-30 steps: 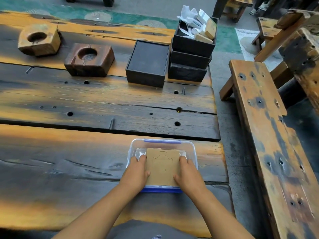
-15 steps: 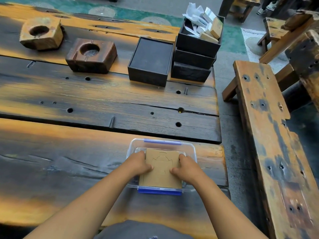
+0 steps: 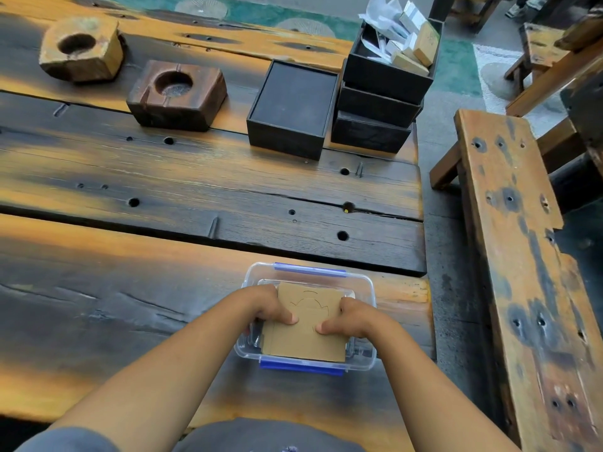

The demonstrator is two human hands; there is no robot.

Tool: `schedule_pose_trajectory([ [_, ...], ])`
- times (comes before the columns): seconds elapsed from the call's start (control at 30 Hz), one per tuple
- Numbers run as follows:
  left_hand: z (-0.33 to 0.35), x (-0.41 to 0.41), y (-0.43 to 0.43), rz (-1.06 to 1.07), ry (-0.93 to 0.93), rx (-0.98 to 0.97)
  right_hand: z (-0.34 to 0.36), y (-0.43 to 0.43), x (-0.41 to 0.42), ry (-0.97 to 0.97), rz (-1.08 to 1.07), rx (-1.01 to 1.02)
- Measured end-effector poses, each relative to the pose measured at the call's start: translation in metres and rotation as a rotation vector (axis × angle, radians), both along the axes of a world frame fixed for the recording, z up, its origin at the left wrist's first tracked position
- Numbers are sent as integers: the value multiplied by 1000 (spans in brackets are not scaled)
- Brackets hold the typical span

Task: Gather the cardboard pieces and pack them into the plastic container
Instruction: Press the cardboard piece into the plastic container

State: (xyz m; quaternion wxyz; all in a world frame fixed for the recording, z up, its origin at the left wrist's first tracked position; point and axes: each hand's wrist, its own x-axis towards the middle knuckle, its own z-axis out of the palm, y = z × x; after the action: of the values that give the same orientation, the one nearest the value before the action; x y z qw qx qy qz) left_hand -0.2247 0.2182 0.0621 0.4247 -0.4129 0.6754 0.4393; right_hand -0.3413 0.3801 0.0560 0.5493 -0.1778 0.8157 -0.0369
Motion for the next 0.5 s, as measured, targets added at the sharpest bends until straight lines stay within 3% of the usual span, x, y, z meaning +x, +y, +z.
schedule_pose_trajectory([
  [0.5, -1, -2, -5, 22, -60, 109, -4, -4, -9, -75, -97, 13],
])
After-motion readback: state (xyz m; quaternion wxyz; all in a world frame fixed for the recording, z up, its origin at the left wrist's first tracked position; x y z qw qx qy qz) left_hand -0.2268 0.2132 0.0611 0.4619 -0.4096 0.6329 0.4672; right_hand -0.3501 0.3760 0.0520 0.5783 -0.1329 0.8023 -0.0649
